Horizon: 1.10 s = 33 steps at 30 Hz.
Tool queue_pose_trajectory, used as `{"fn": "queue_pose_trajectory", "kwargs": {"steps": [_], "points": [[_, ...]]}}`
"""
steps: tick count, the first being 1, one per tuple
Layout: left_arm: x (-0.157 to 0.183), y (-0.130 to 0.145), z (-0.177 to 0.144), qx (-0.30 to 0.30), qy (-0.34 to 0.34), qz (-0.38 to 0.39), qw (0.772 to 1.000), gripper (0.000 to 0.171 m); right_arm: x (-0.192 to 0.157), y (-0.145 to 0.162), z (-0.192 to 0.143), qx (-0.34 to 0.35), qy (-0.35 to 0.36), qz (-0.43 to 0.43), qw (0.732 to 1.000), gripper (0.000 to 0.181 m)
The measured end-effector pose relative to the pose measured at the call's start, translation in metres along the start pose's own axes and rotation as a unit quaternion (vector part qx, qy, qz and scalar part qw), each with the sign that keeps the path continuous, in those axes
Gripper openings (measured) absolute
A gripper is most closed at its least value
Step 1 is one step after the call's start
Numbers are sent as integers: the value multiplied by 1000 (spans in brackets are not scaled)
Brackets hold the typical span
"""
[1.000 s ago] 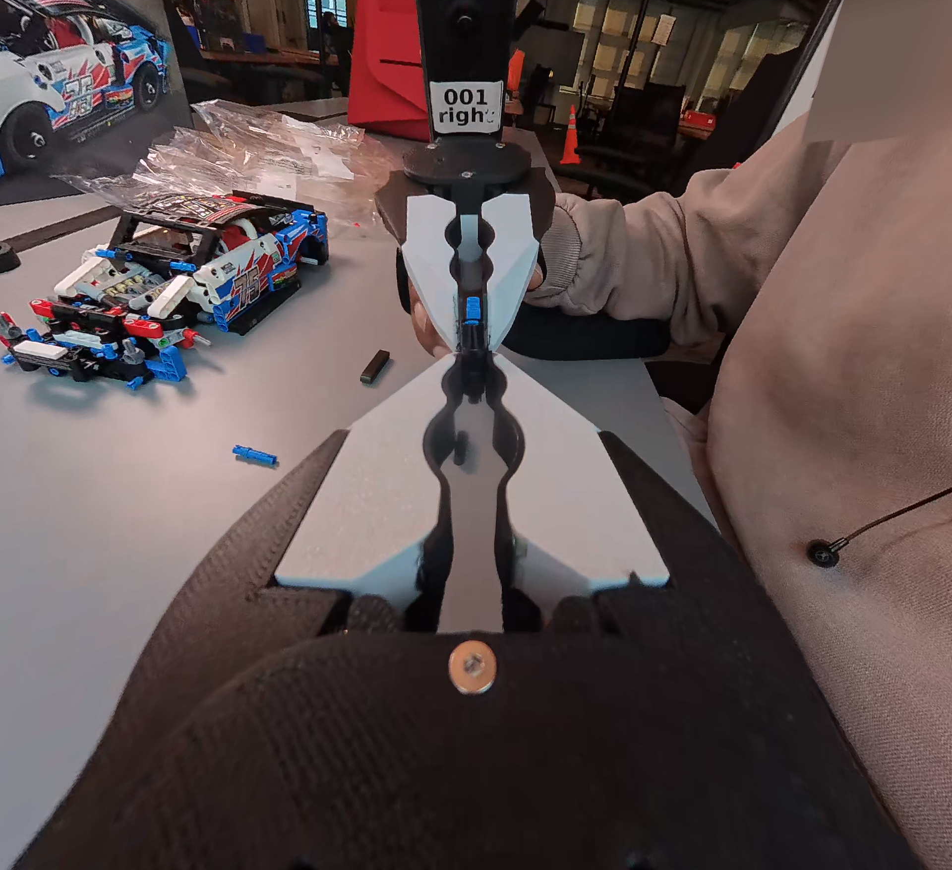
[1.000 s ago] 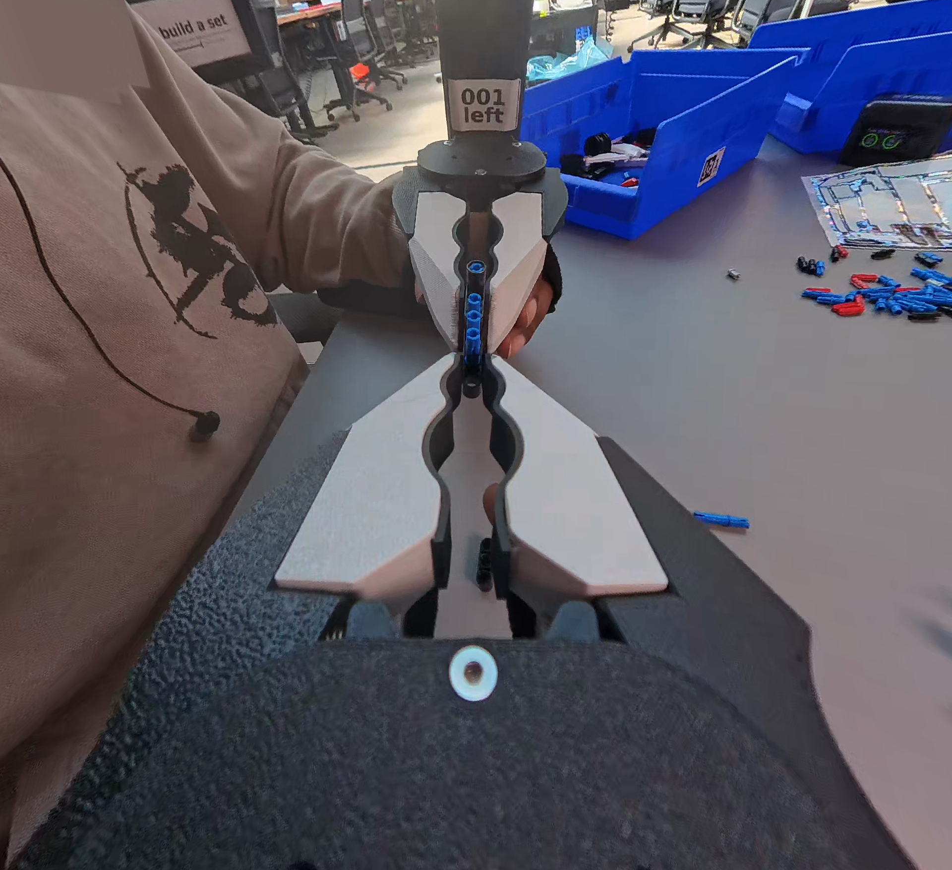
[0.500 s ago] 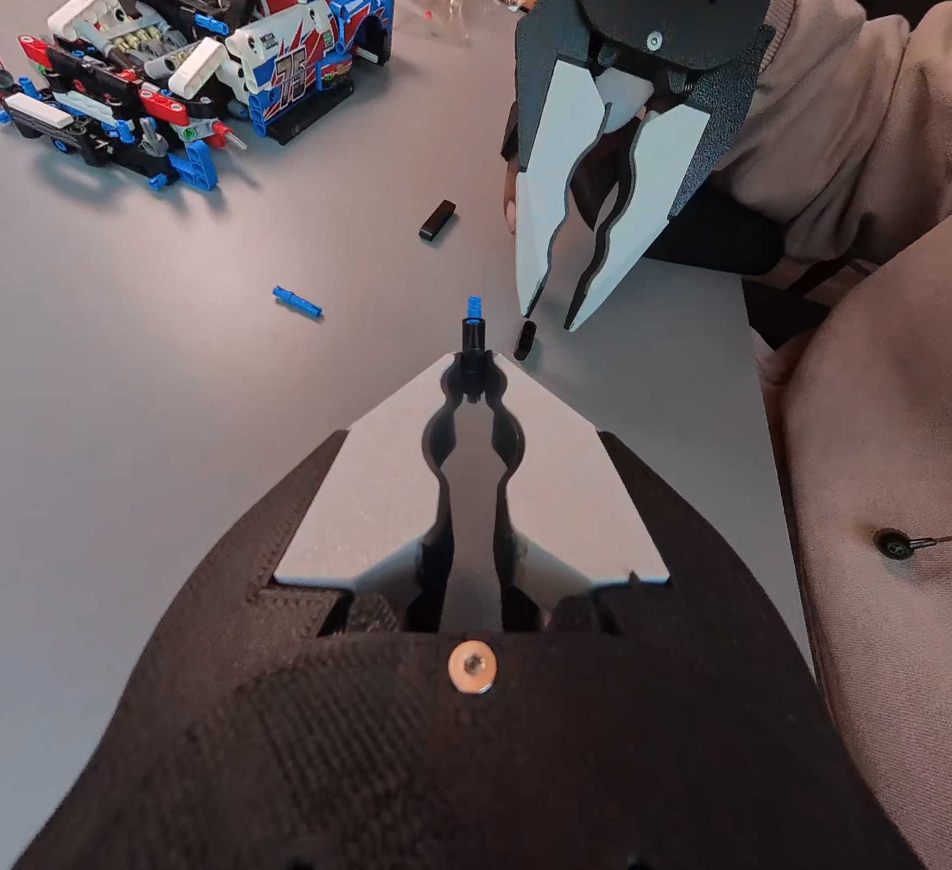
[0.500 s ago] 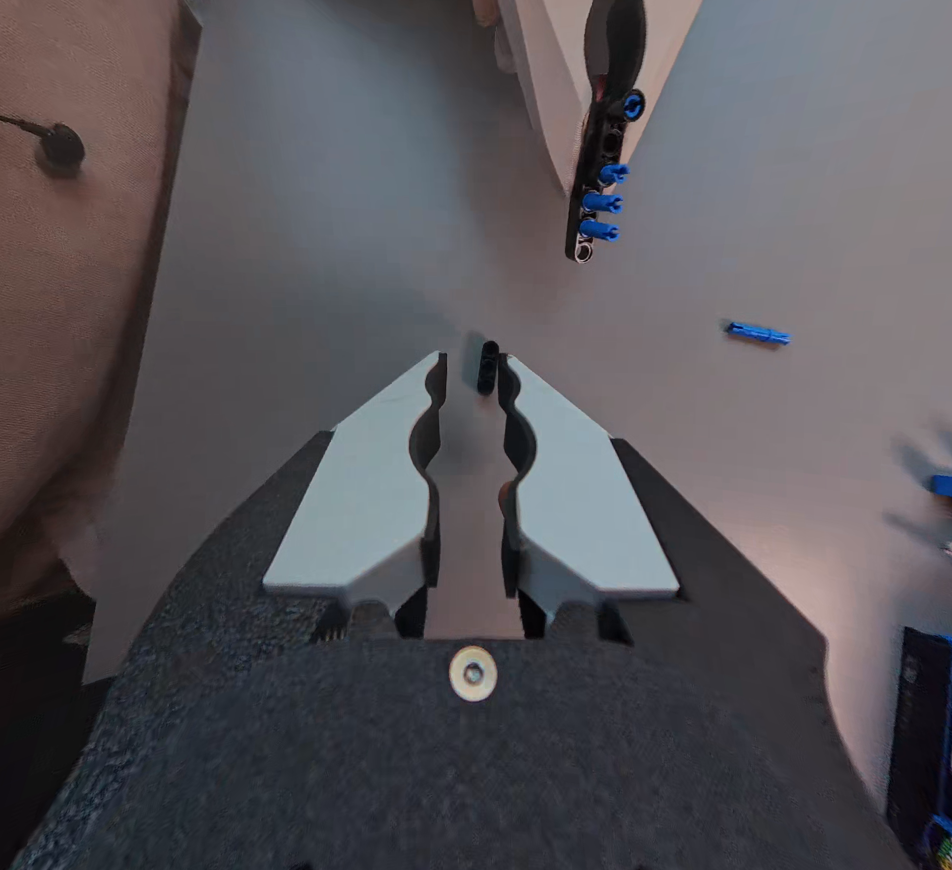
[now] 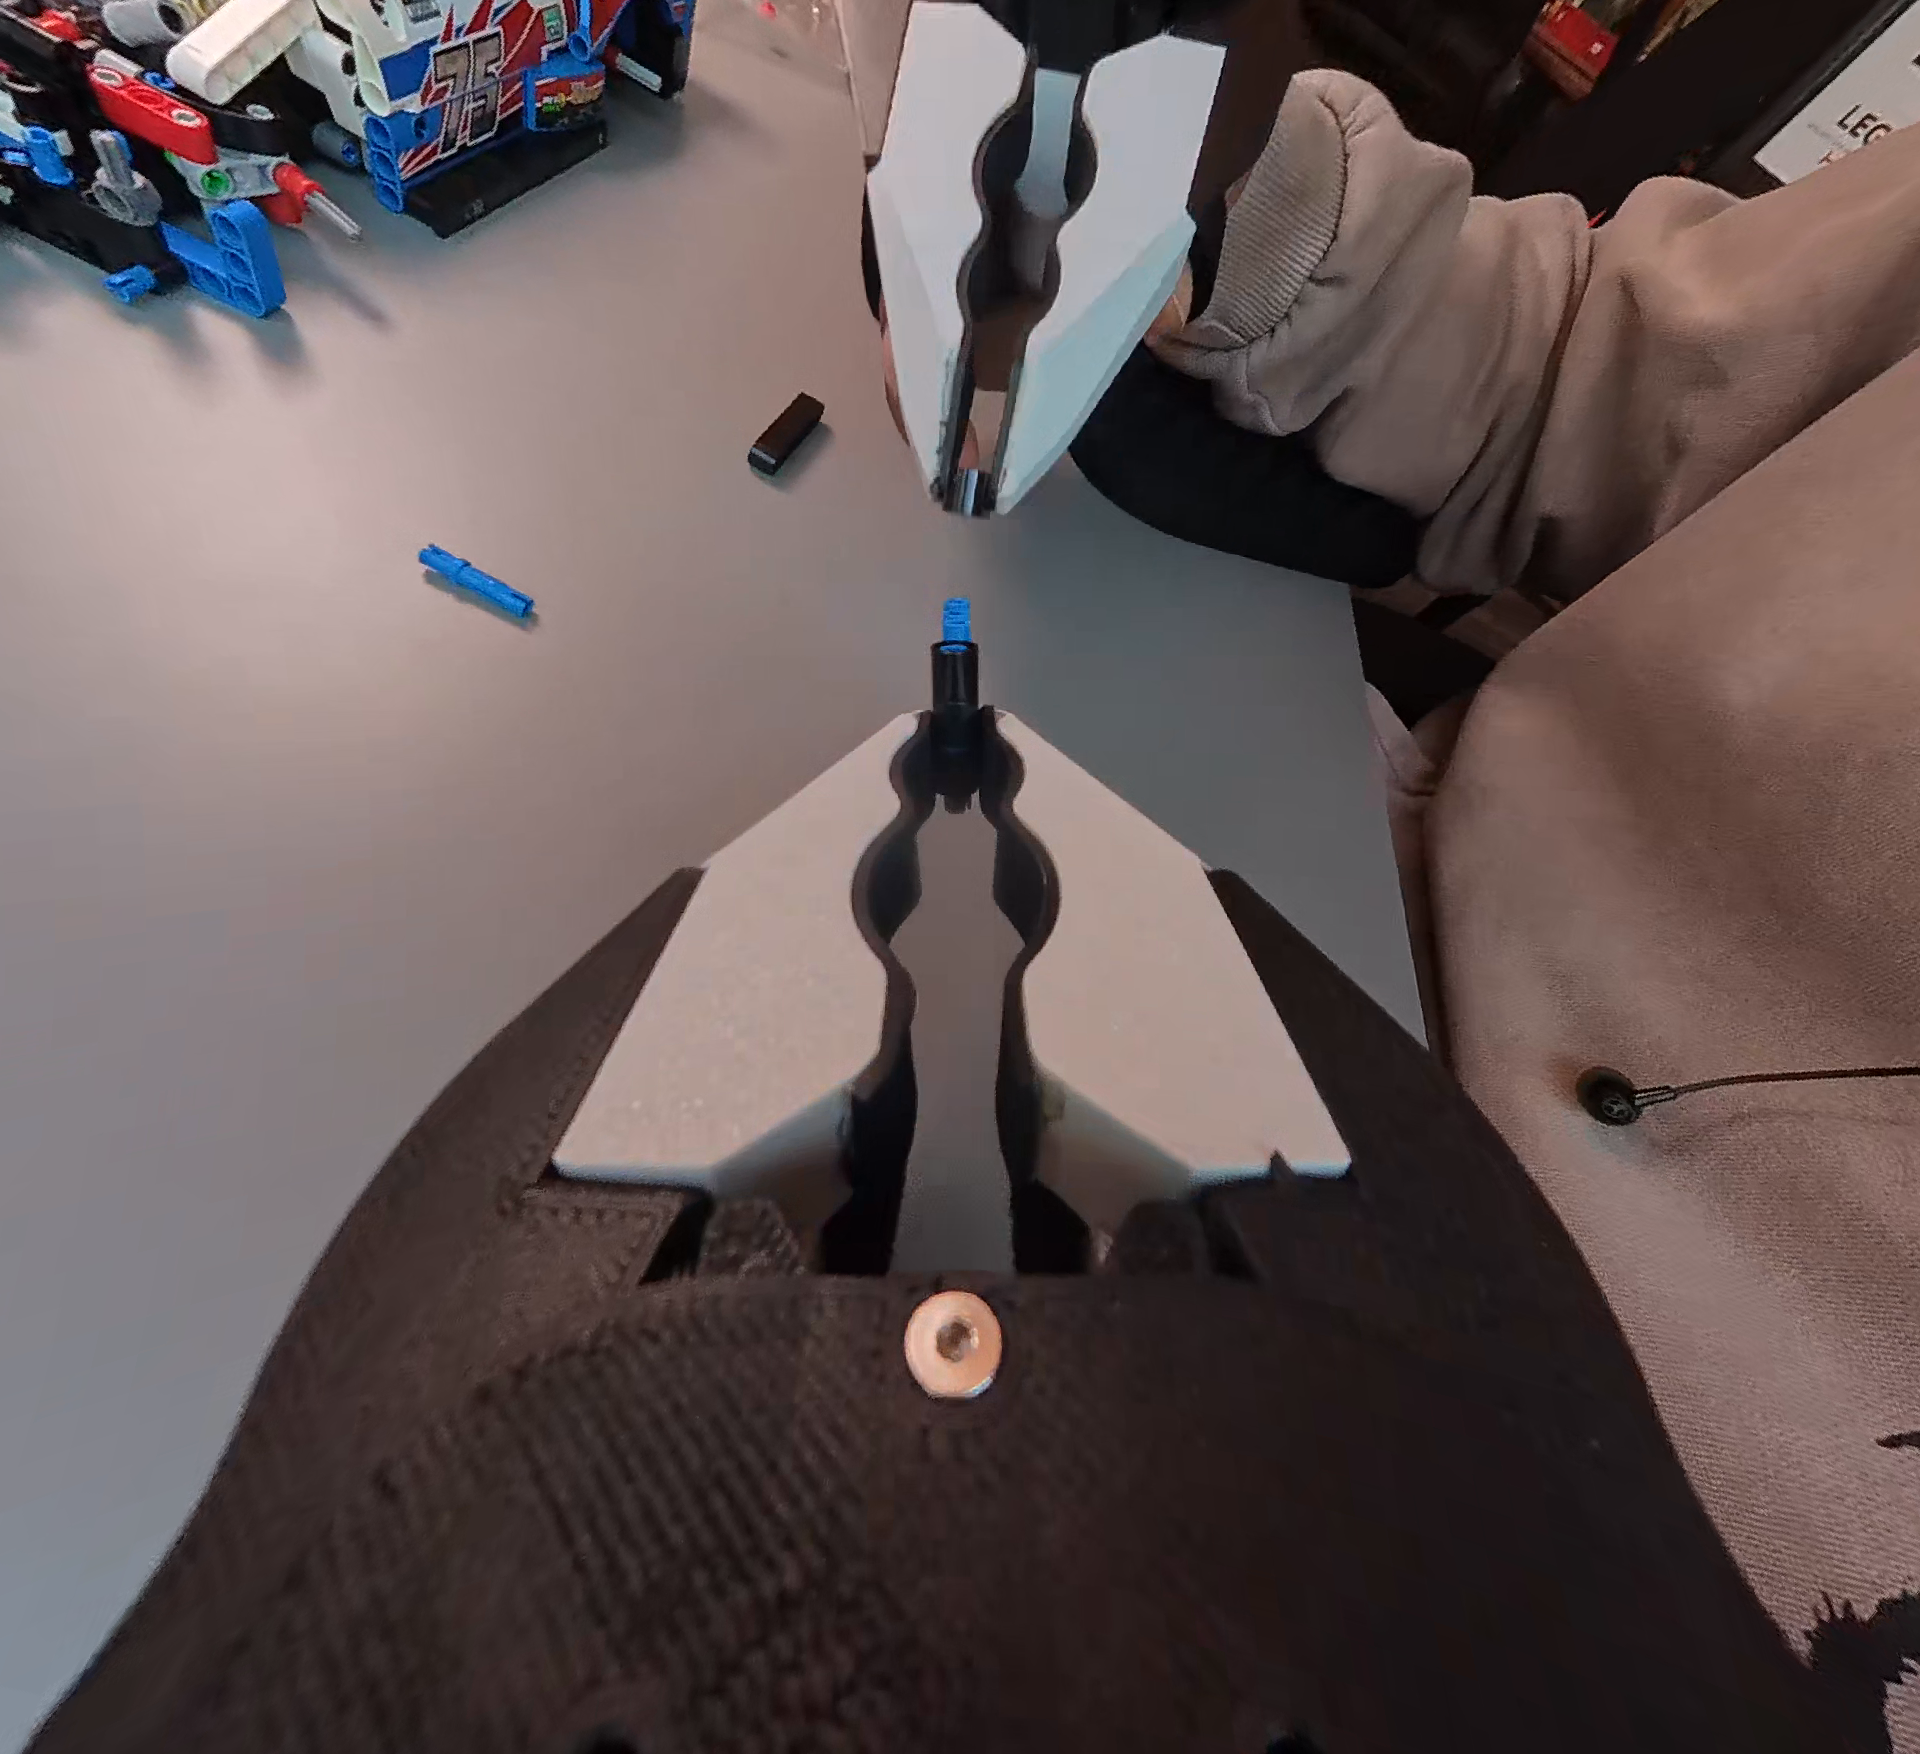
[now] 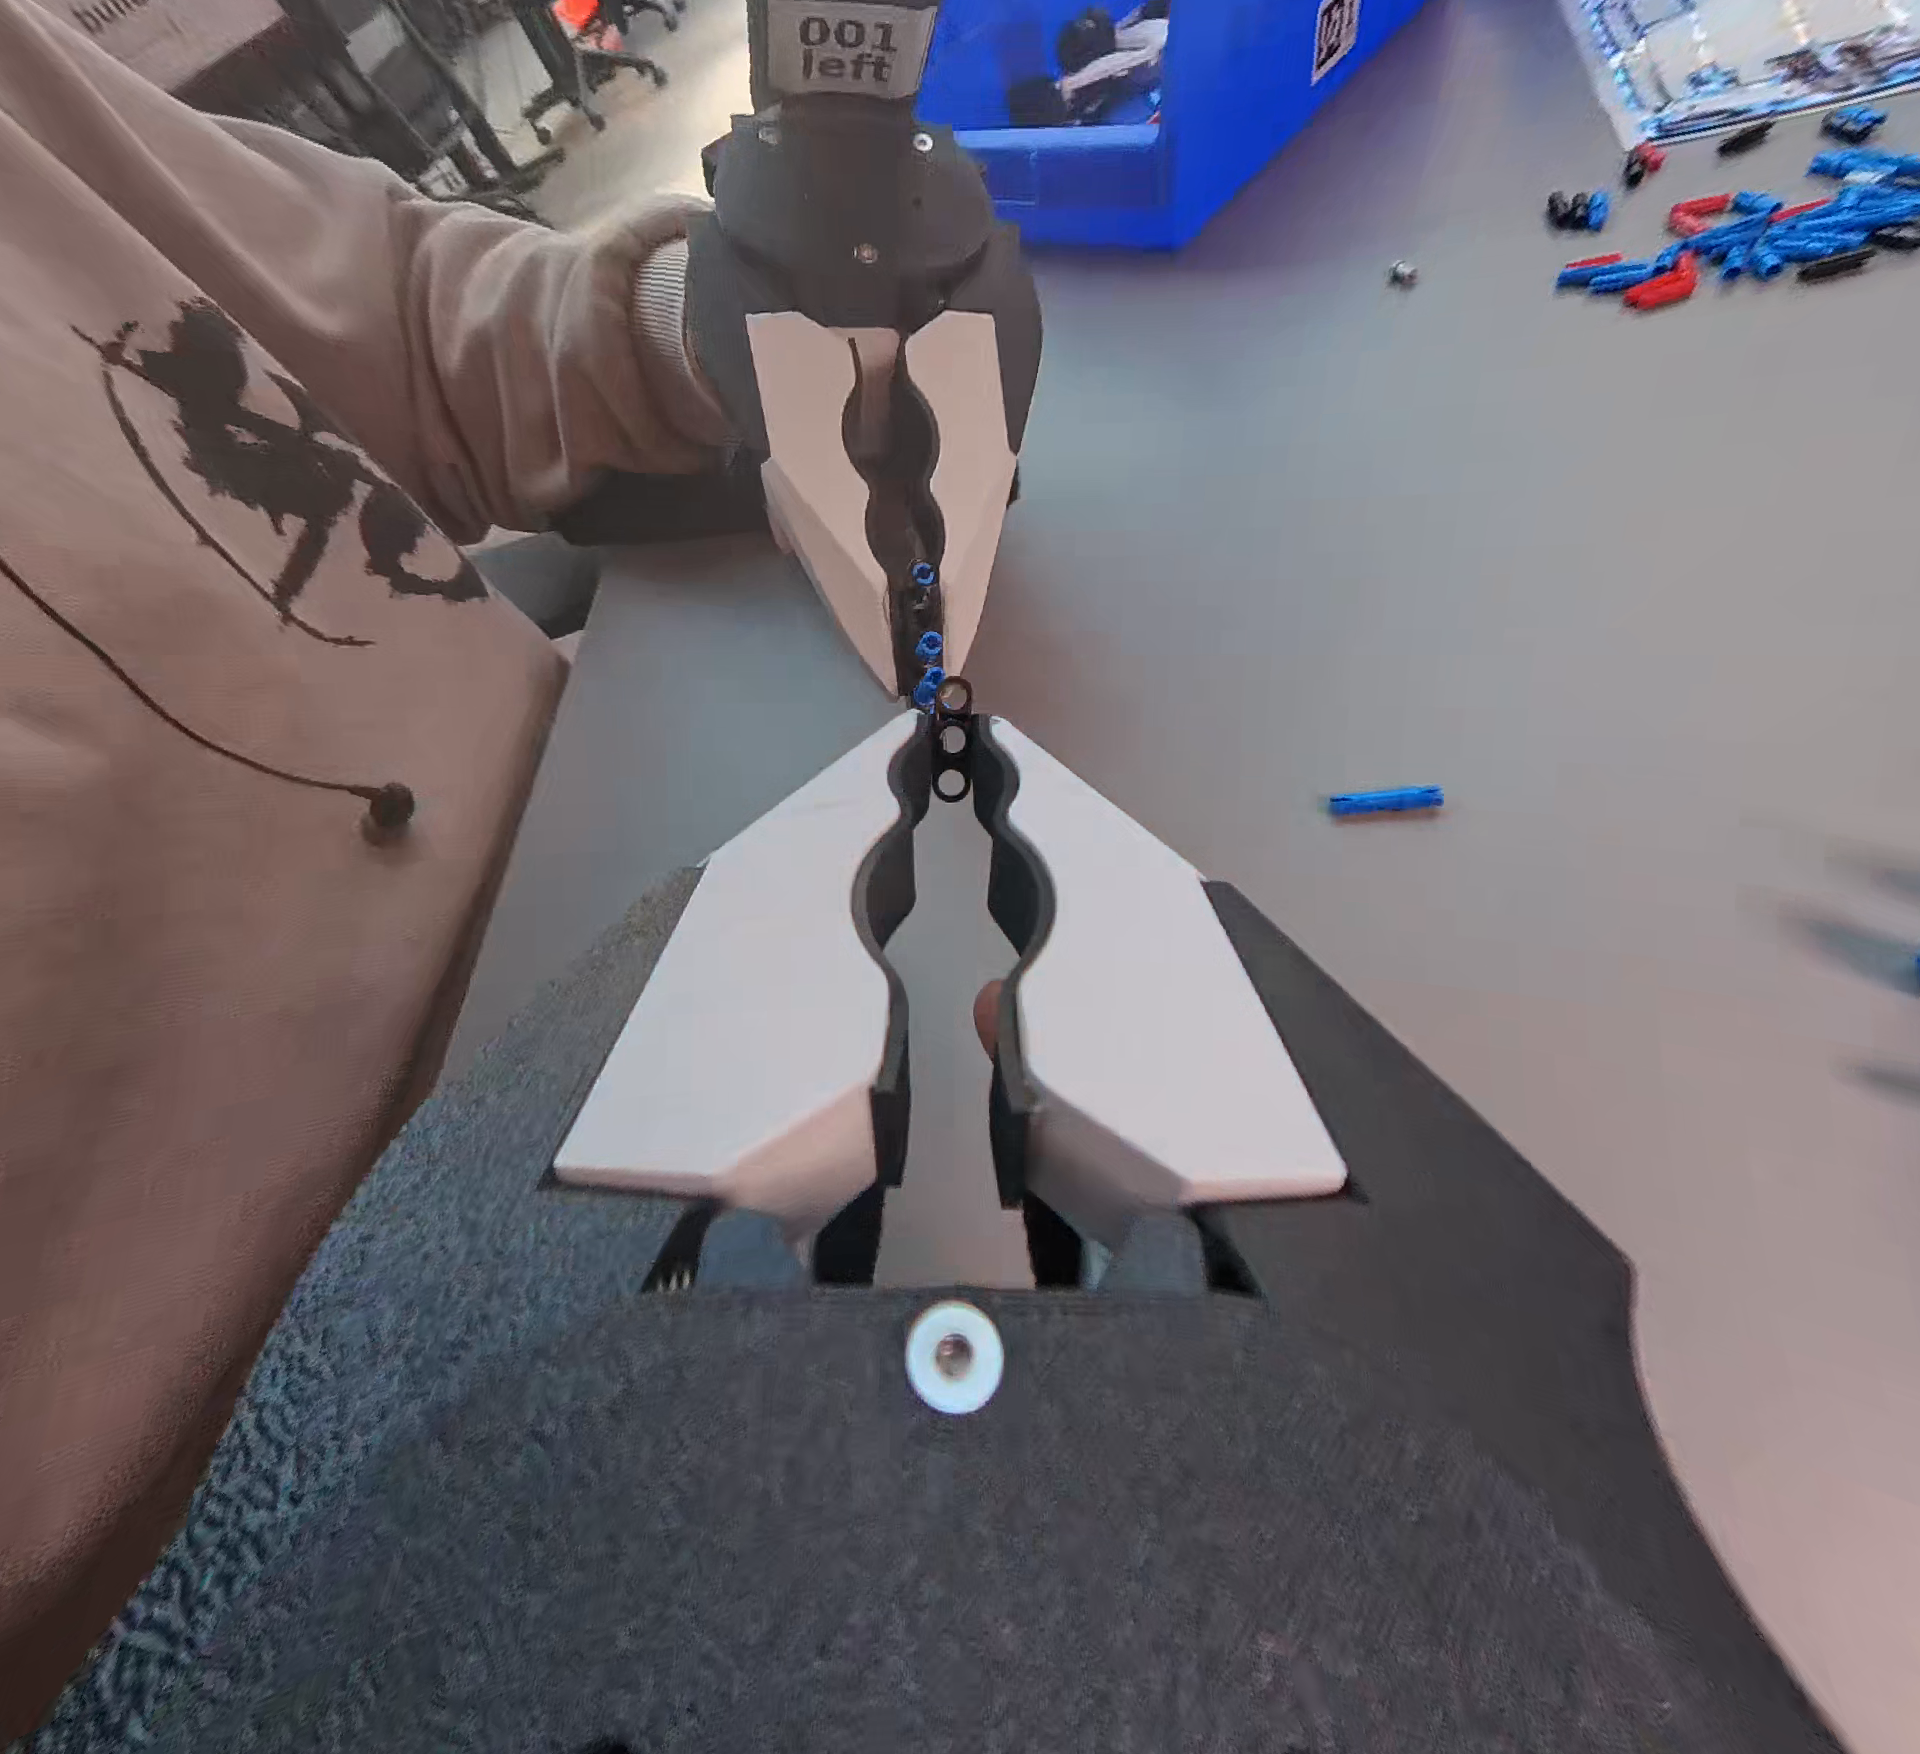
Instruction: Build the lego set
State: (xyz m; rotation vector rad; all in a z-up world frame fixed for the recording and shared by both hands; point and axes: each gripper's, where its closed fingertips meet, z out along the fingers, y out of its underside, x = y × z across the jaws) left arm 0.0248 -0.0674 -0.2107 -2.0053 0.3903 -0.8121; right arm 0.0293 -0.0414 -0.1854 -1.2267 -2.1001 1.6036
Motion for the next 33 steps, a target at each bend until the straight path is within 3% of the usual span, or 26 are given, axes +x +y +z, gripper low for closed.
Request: {"fn": "queue_pose_trajectory", "kwargs": {"steps": [12,23,33], "points": [[3,17,10,-55,9,18,998,6,-10,27,22,-46,-56,-9,997,5],[1,12,9,-28,13,-9,999,4,-4,27,23,-37,-36,-7,999,5],[7,12,10,-23,21,15,999,4,-12,29,21,-34,-67,16,997,5]]}}
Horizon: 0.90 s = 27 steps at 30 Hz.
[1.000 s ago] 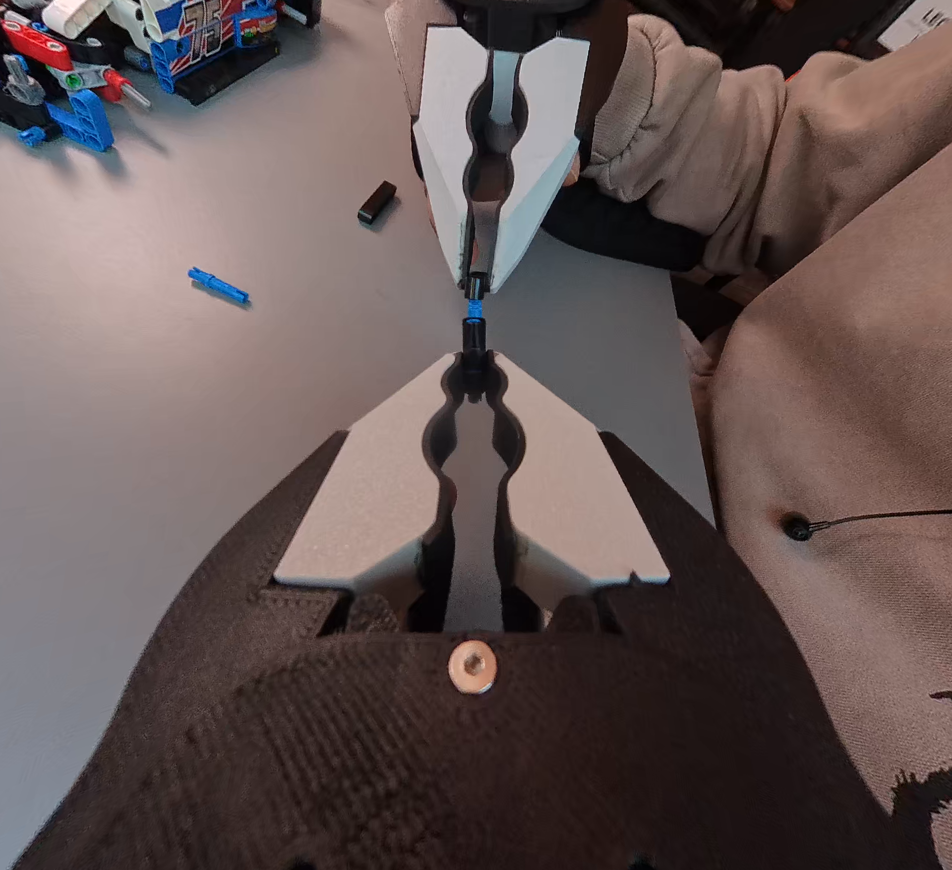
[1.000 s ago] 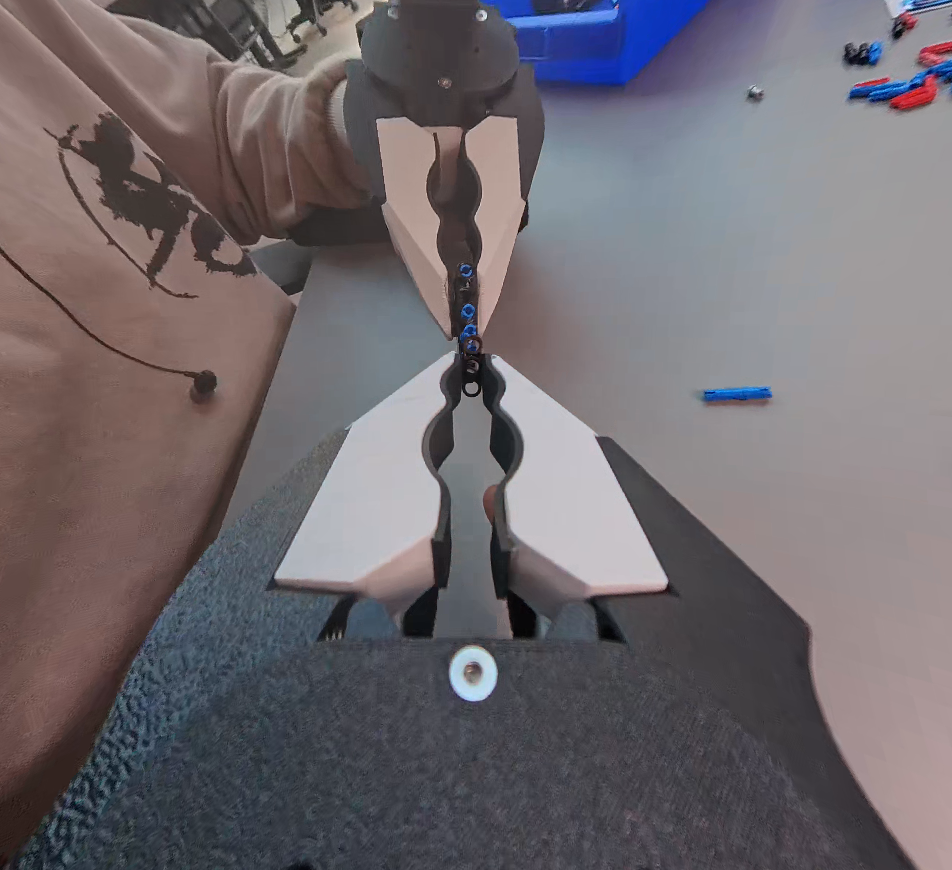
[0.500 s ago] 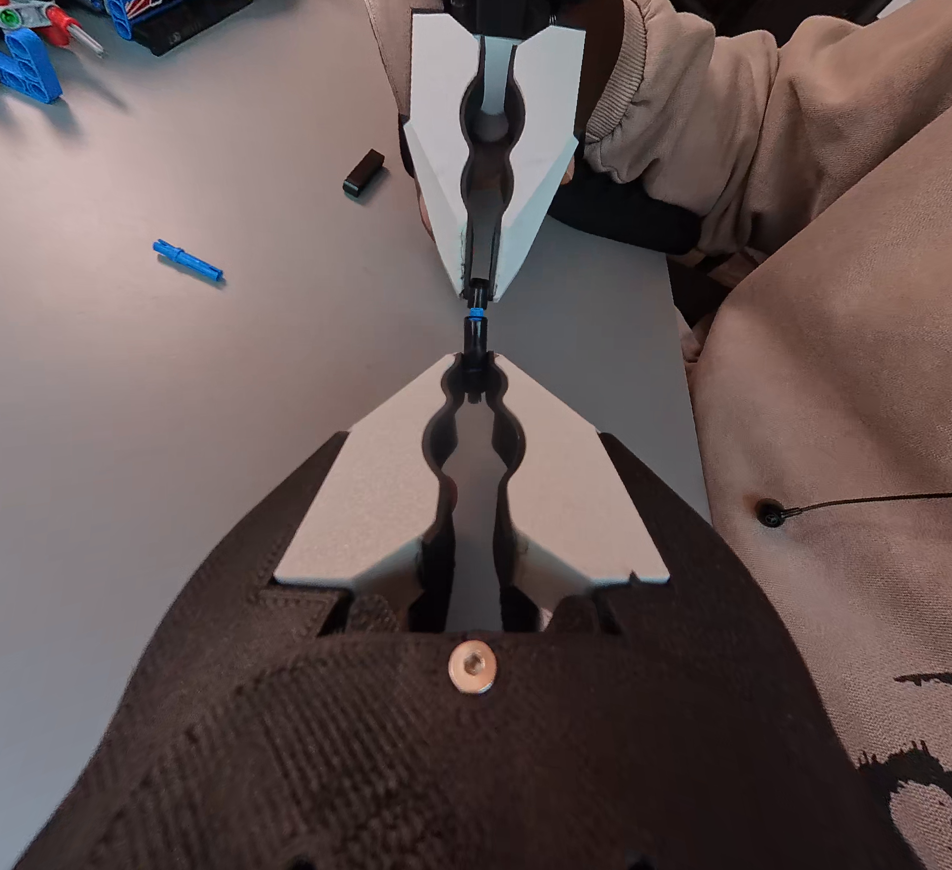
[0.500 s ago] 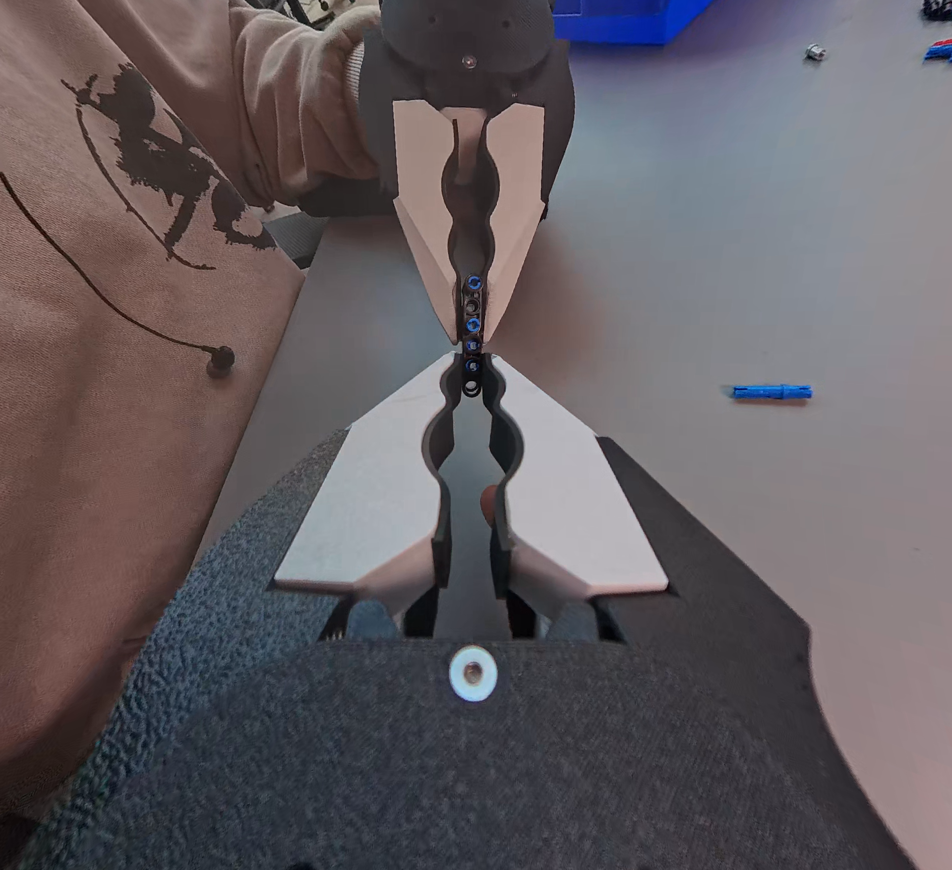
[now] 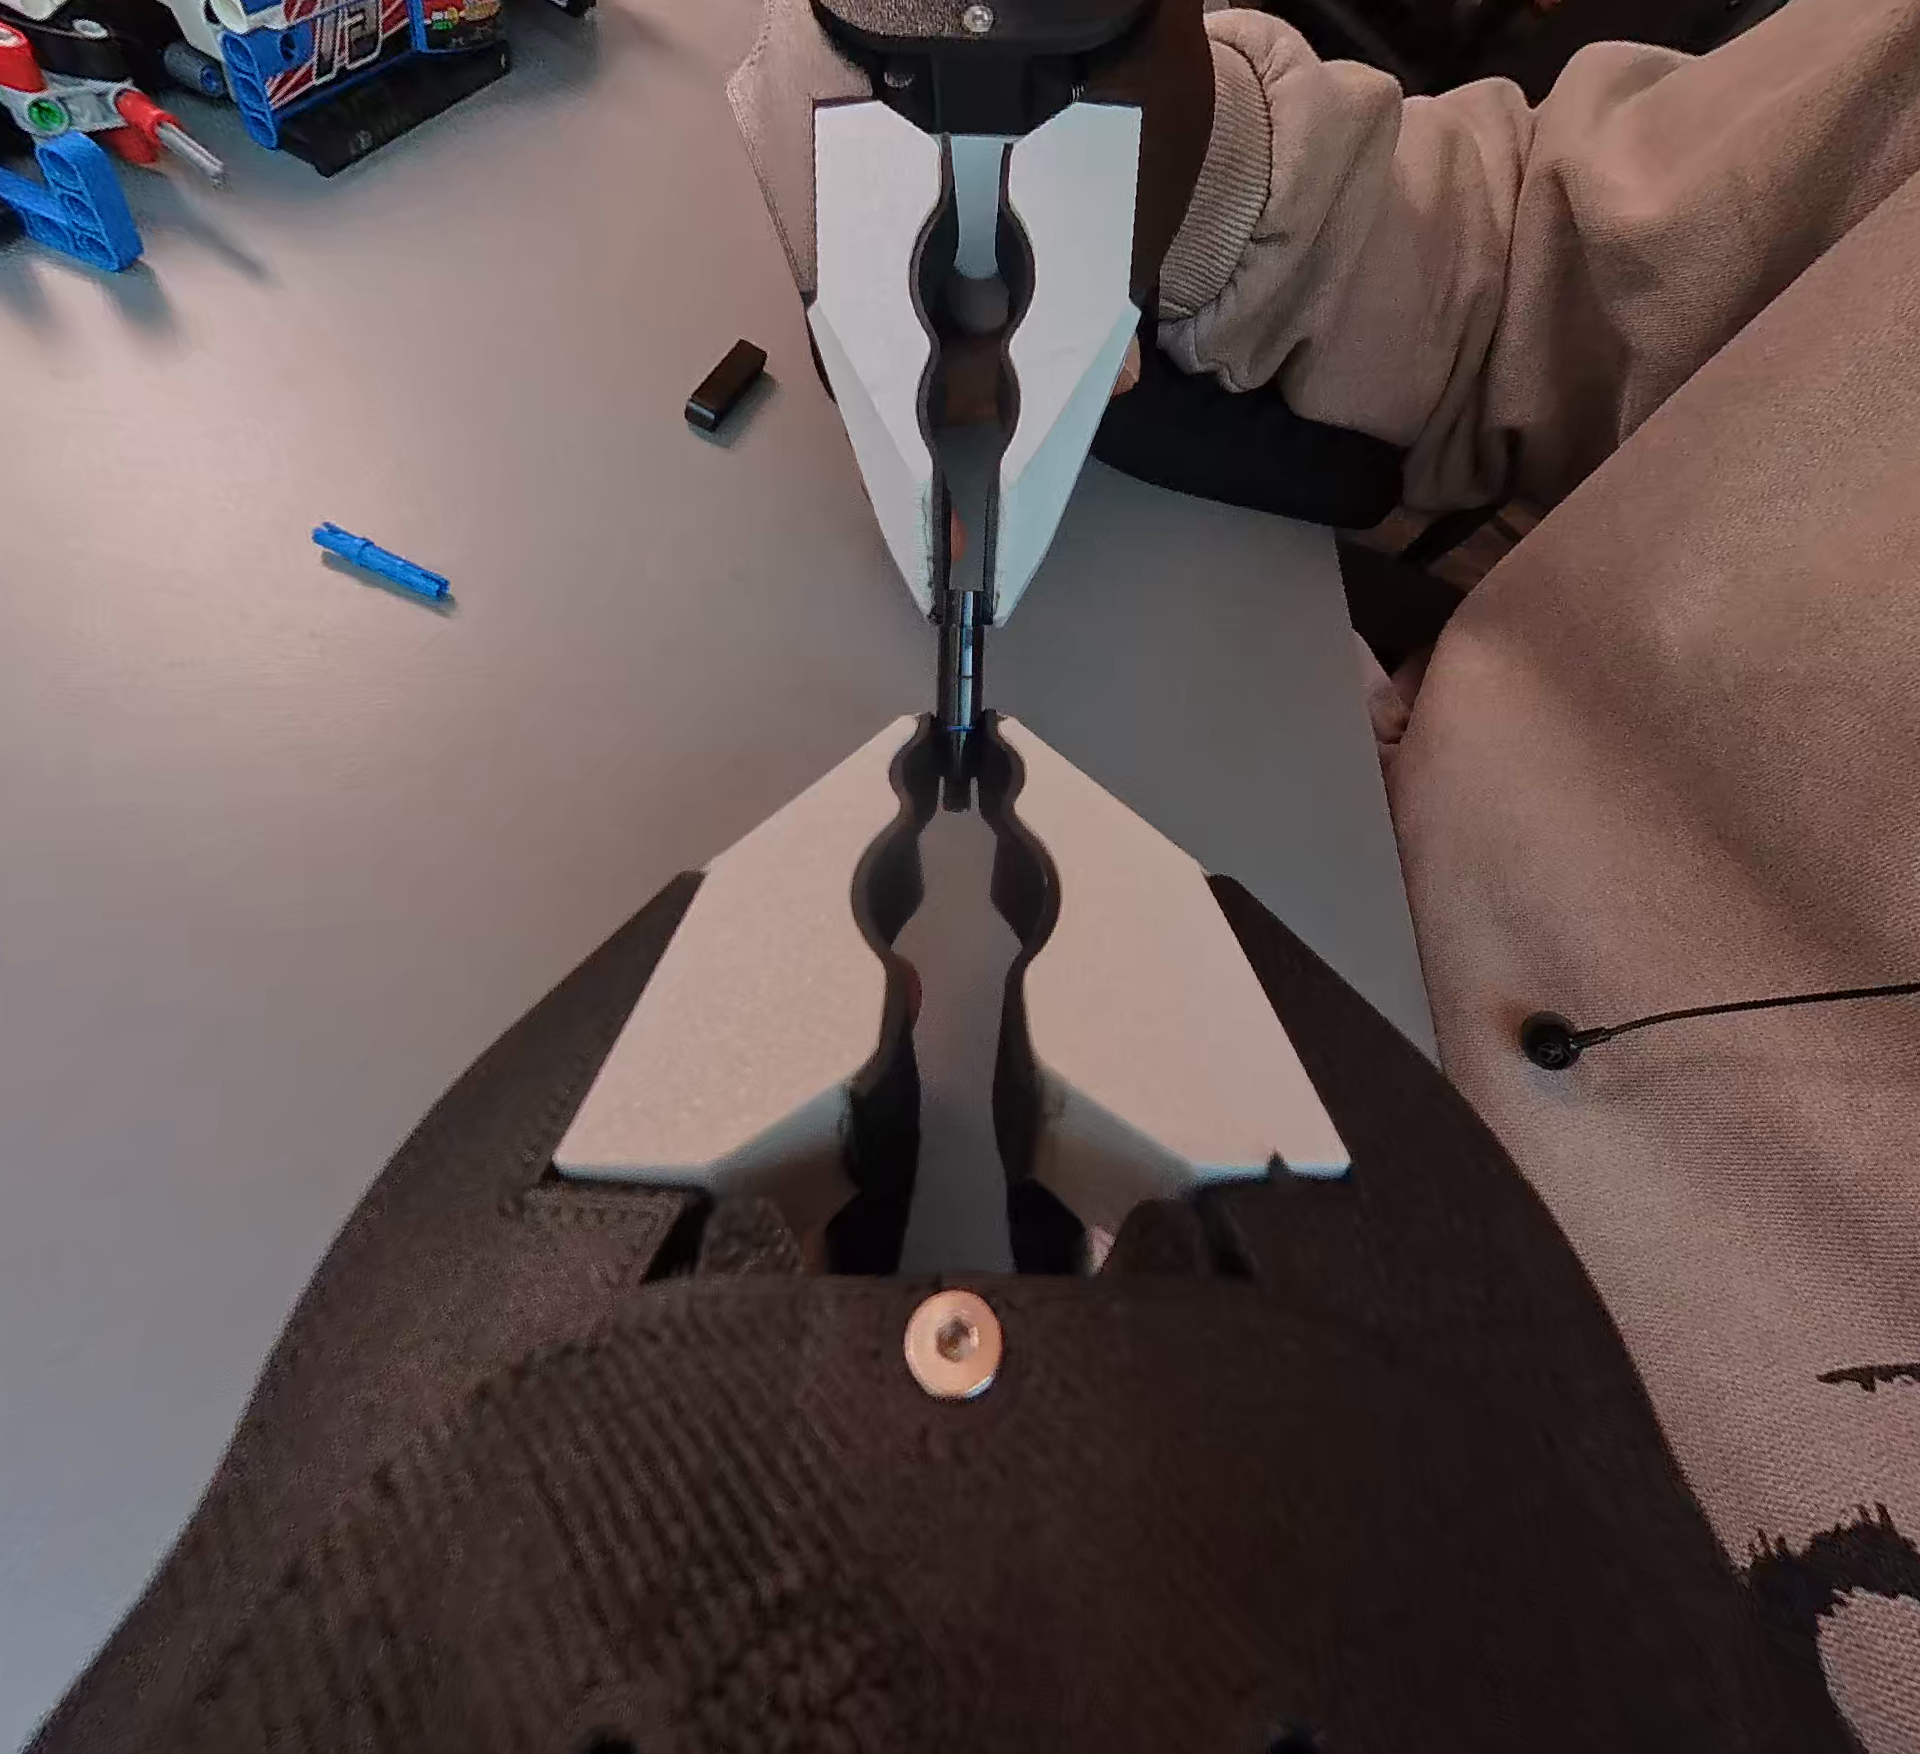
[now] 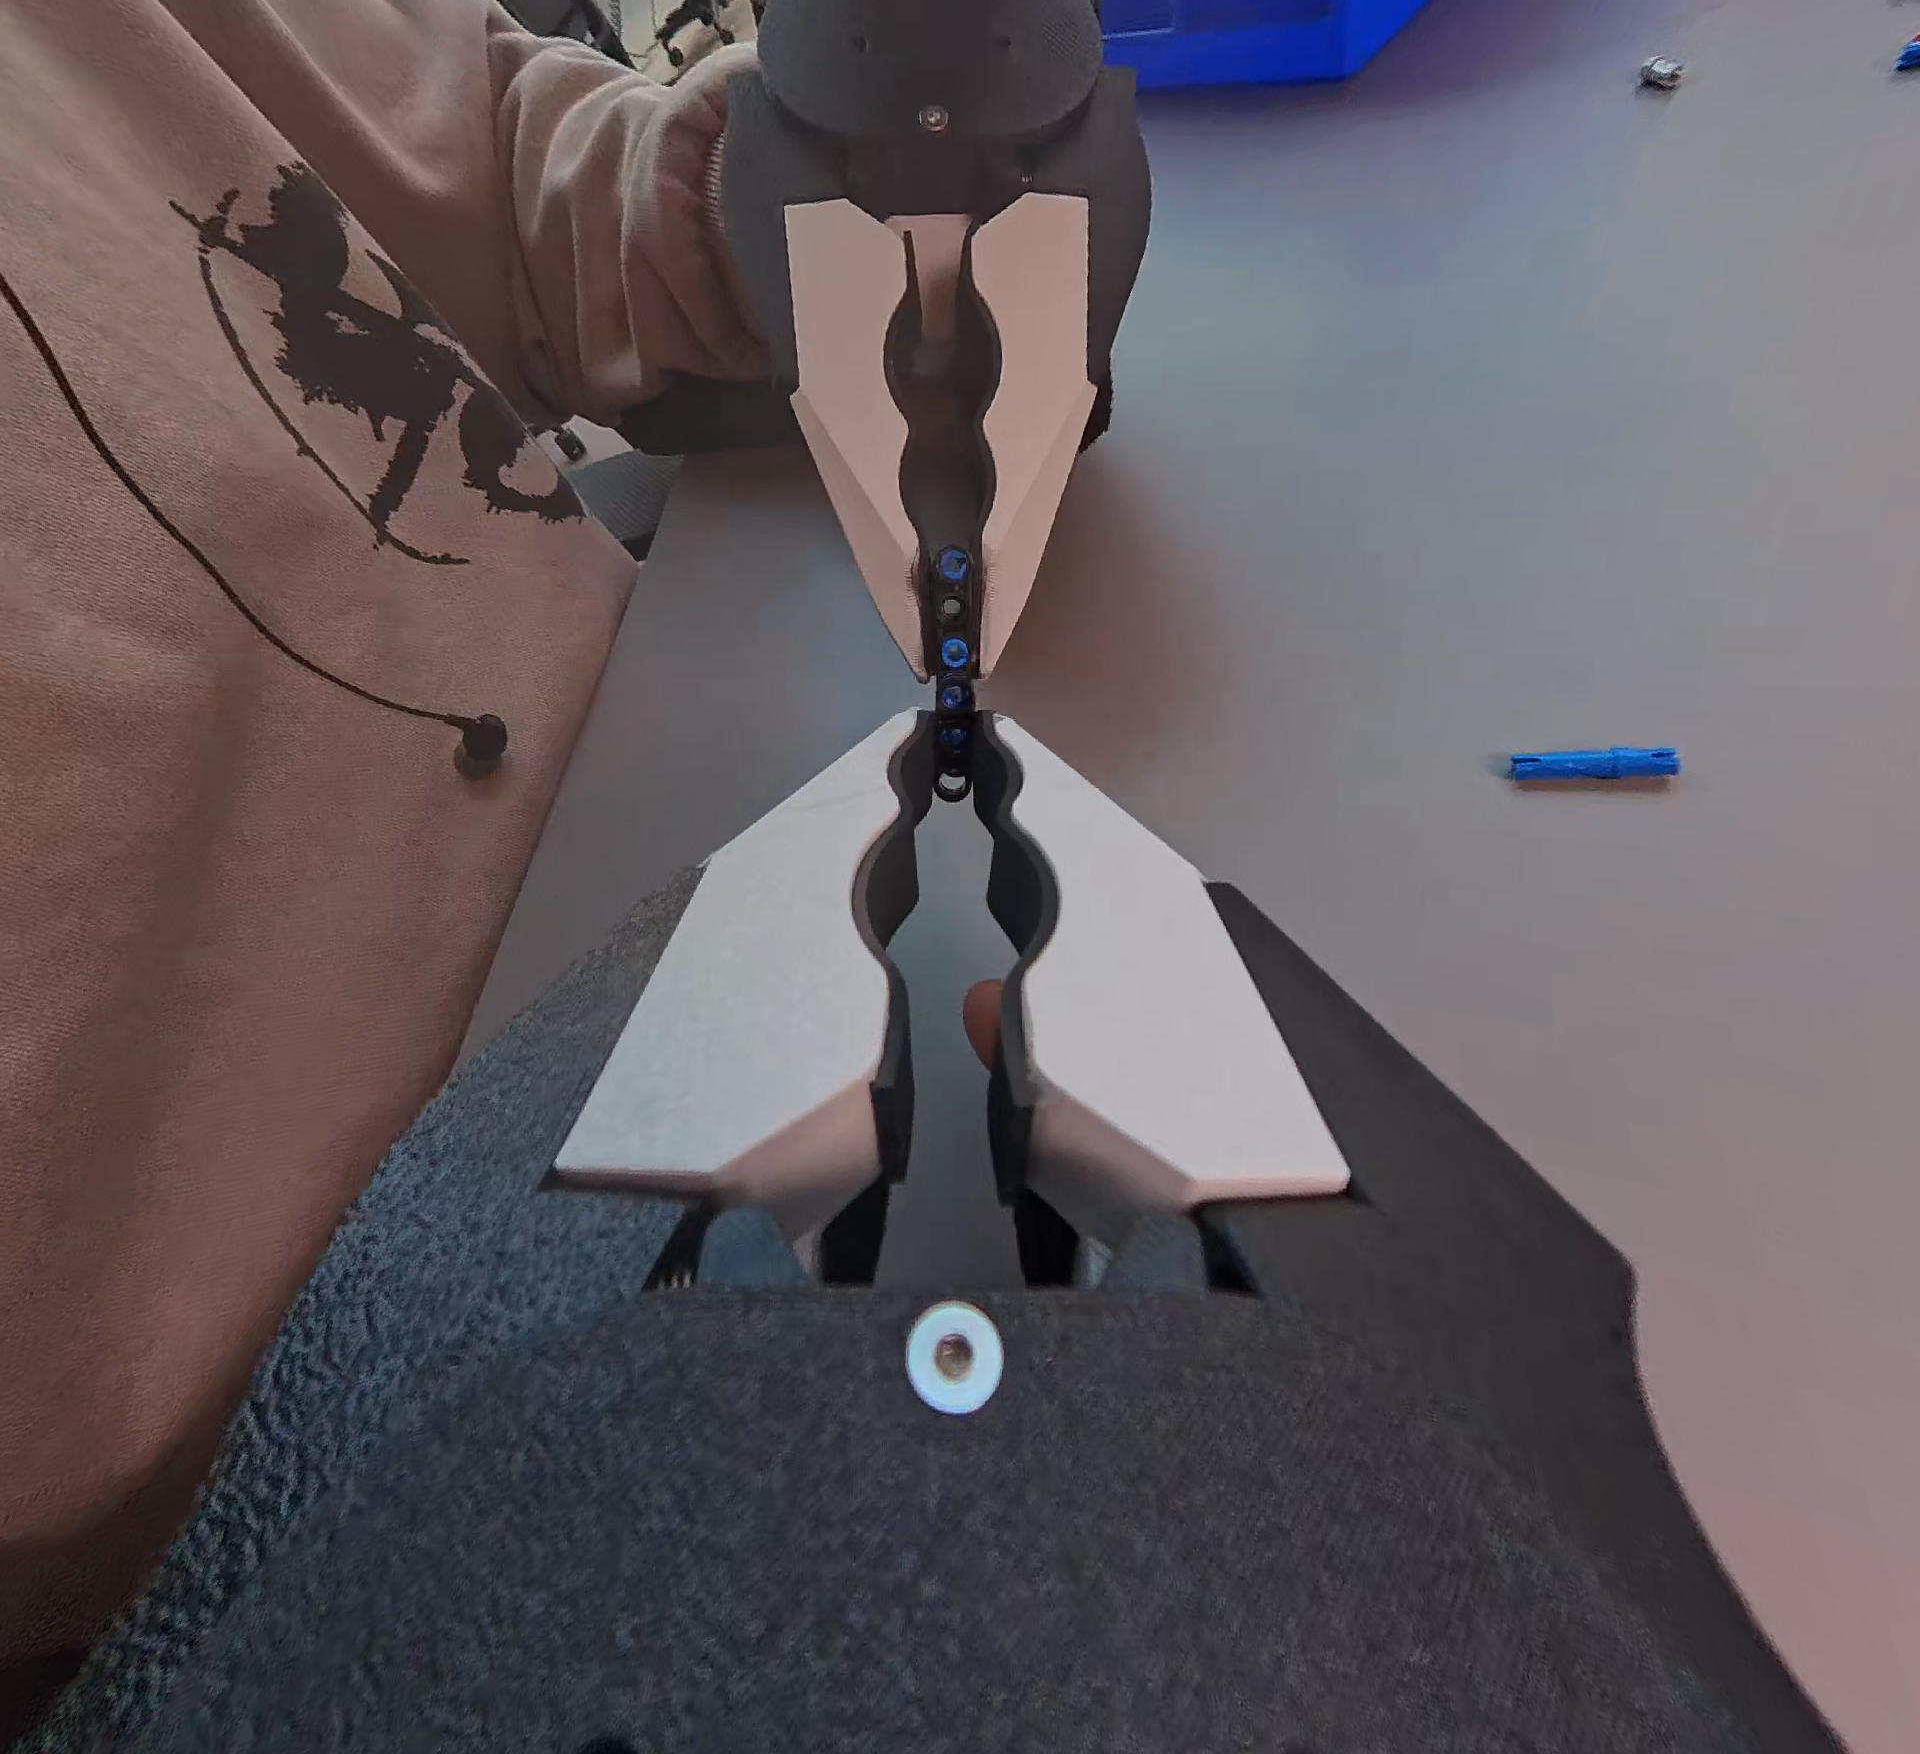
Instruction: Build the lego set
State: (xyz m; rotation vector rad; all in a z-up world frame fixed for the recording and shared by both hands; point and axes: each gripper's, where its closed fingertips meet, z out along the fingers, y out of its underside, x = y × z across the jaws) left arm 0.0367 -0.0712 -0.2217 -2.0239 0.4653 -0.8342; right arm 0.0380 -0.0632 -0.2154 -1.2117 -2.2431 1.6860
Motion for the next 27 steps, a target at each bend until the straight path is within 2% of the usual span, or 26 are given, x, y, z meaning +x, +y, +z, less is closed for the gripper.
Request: {"fn": "queue_pose_trajectory", "kwargs": {"steps": [5,6,10,12,14,19,27], "points": [[4,-3,1,8,9,7,1000,4,-5,0,-3,12,-31,19,999,4],[2,-2,1,6,6,5,1000,5,0,2,-2,7,-16,17,1000,5],[9,-17,-4,49,39,-22,998,5,-10,8,5,-8,-32,4,999,5],[9,-23,-7,52,27,-2,998,5,-12,7,13,-13,-26,-8,1000,5],[6,-33,-15,81,20,-7,997,5,-8,-8,5,39,-31,15,999,5],[-1,-43,-25,132,23,-40,990,5,-6,-23,1,82,-31,20,996,5],[3,-44,-25,134,37,-42,989,5,-4,-22,-3,77,-18,23,997,5]]}}
